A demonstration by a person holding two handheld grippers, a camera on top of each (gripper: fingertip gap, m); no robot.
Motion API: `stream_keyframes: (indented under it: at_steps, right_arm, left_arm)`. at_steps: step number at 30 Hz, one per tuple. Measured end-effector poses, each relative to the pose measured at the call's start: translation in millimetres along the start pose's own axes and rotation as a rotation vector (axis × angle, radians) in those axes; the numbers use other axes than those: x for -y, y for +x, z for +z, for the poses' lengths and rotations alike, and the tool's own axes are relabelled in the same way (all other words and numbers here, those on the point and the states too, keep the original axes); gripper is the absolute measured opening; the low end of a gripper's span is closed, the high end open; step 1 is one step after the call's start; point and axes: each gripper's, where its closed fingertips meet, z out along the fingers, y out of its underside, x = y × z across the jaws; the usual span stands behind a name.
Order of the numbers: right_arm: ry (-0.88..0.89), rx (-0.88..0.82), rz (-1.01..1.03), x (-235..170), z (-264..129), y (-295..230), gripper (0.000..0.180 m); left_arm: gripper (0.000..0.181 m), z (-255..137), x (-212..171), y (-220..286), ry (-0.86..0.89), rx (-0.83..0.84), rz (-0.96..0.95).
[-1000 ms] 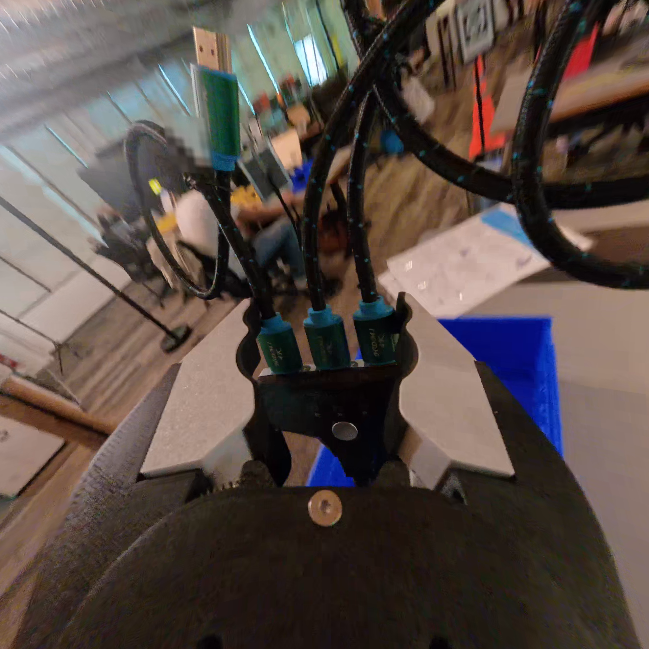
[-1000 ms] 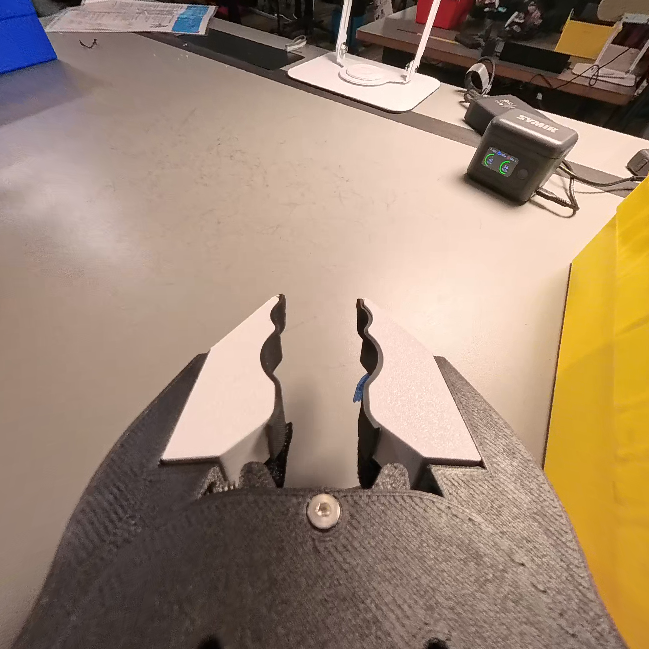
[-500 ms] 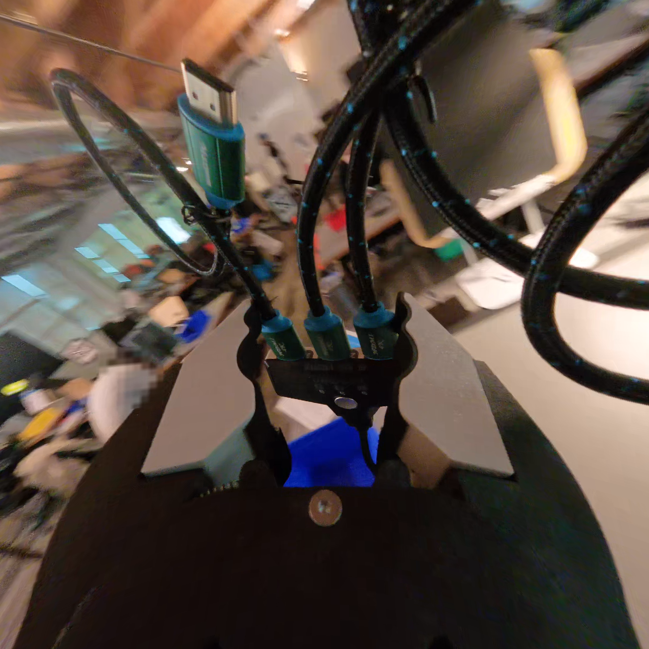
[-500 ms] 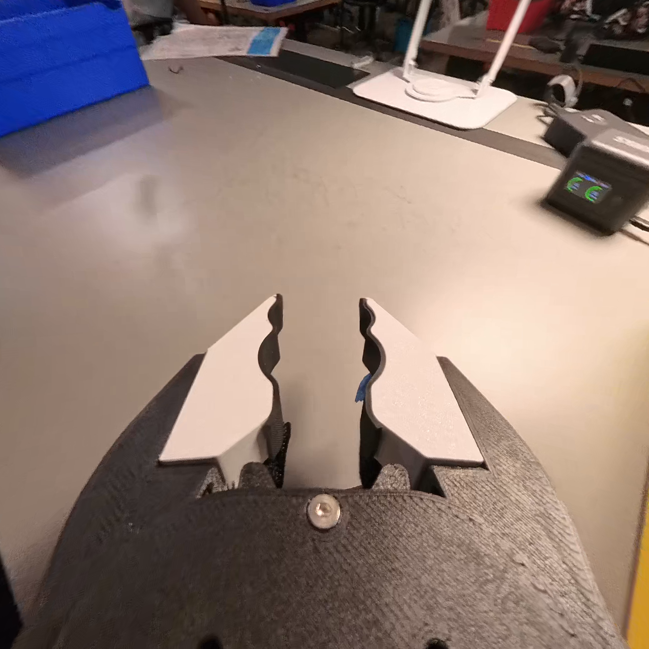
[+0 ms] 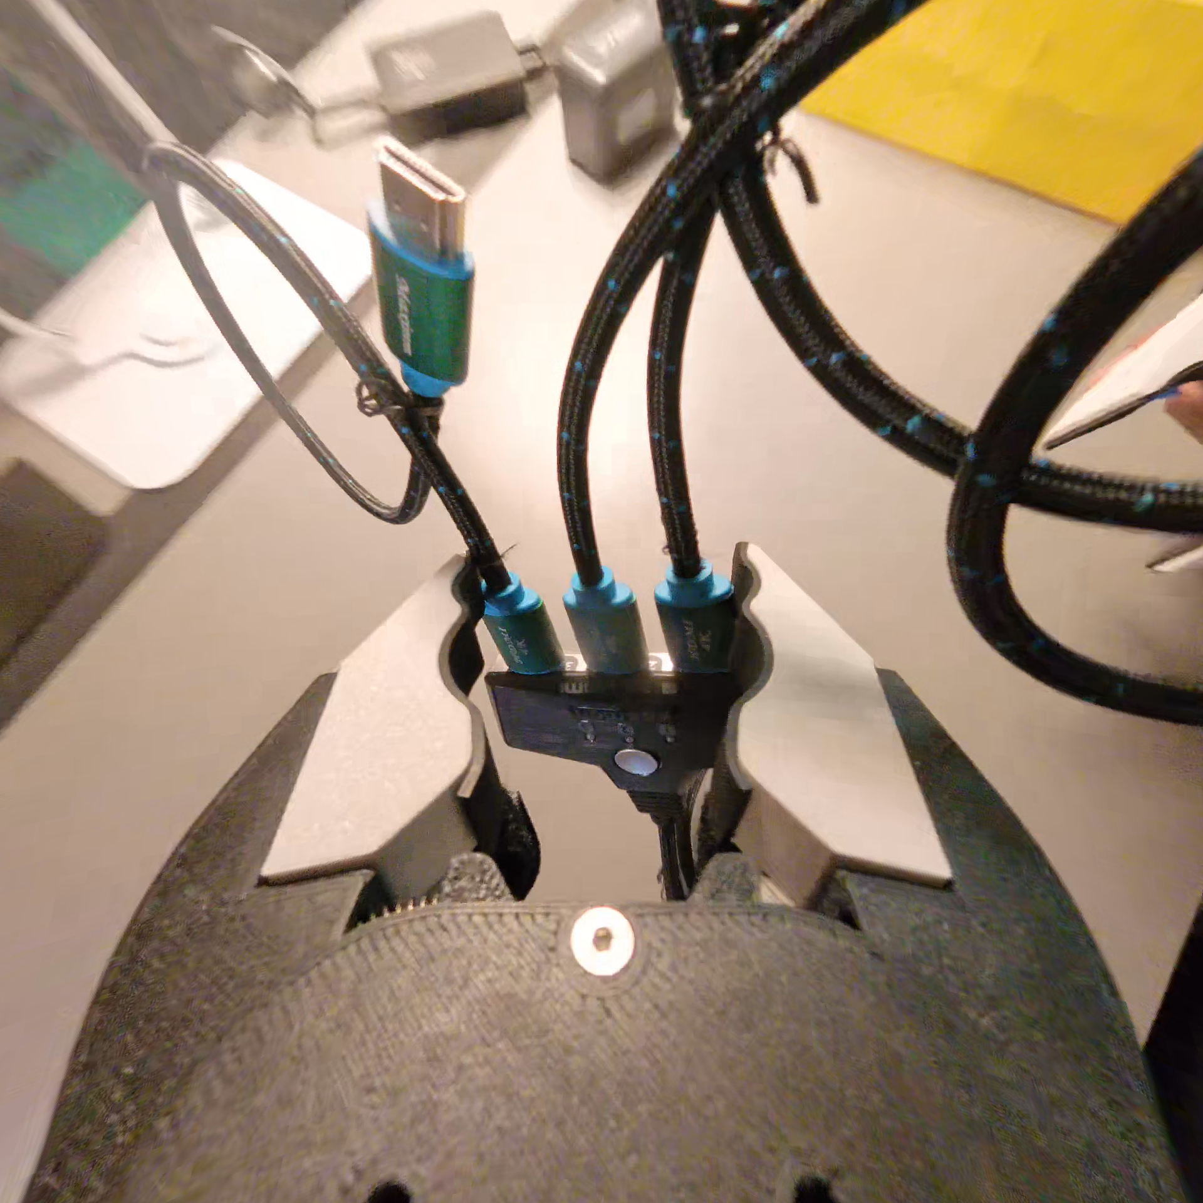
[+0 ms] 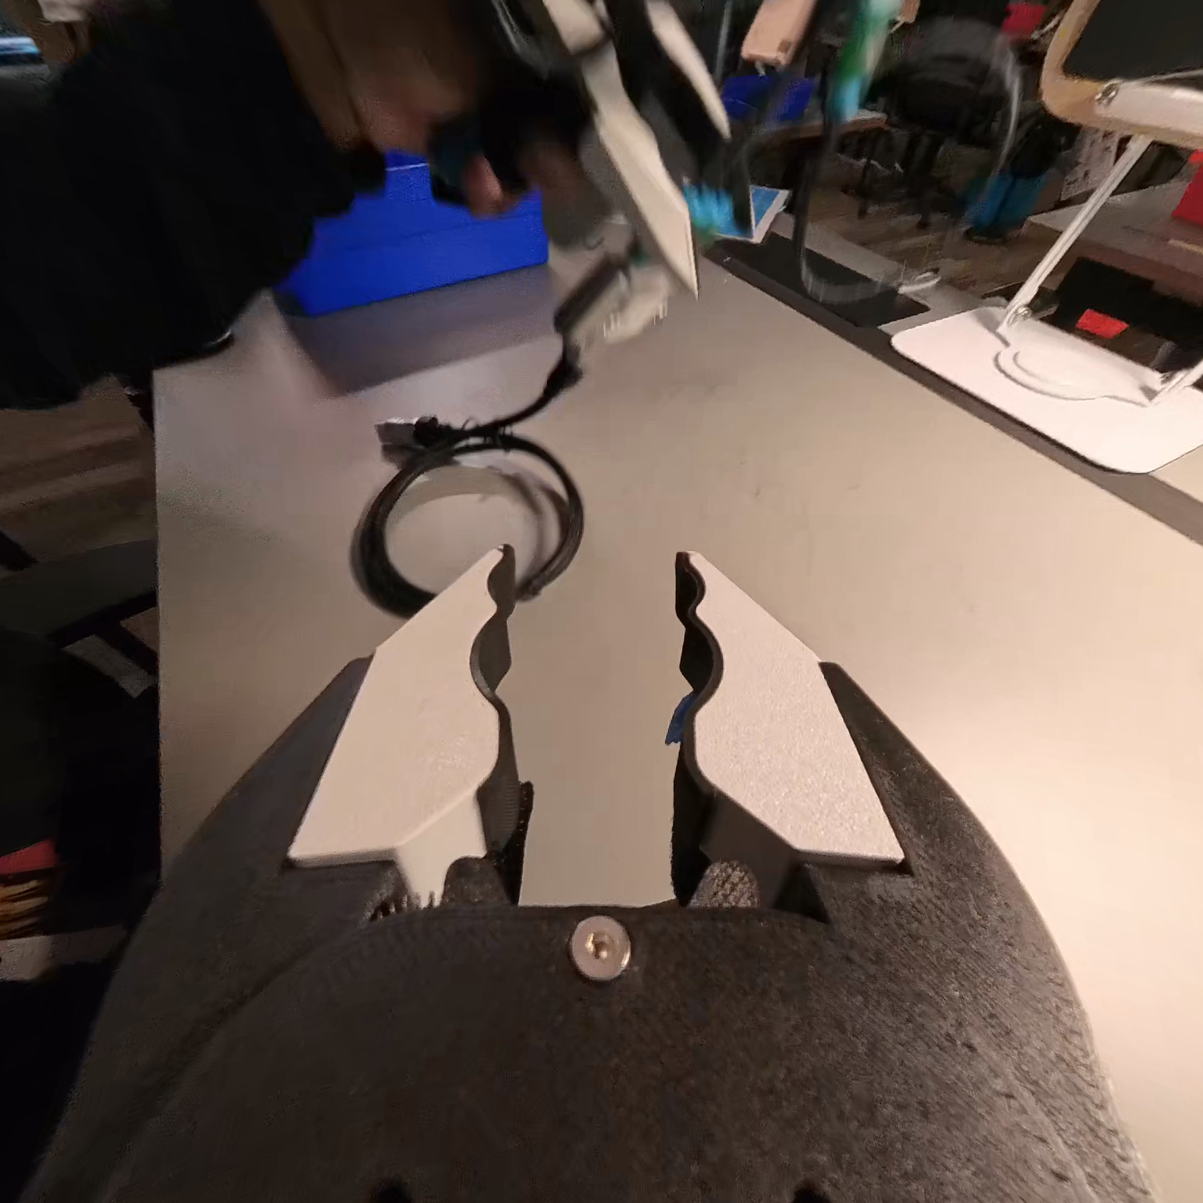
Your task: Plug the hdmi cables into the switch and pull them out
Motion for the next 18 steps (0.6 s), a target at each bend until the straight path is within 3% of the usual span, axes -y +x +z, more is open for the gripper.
stream_keyframes:
  at_steps: [4,8,13,18]
  right_arm:
    - [0.048,-0.038,0.019,14.1,-8.3,13.8,0.050]
    - [0.081,-0.061,-0.007,31.4,-19.7,24.1,0.045]
    - [-0.067,-0.128,-0.009,27.0,4.5,65.7,0.040]
    - [-0.296,0.033,-0.010,-12.5,64.8,79.1,0.041]
  left_arm:
    - [0.077,71.5,-21.1,17.8,-0.108,-0.119,0.021]
    - [0.078,111.6,-43.7,26.8,-0.243,-0.113,0.204]
    - [0.079,124.4,-59.9,58.9,-0.299,-0.265,0.512]
    - [0.078,113.4,-66.0,94.1,-0.154,-0.459,0.736]
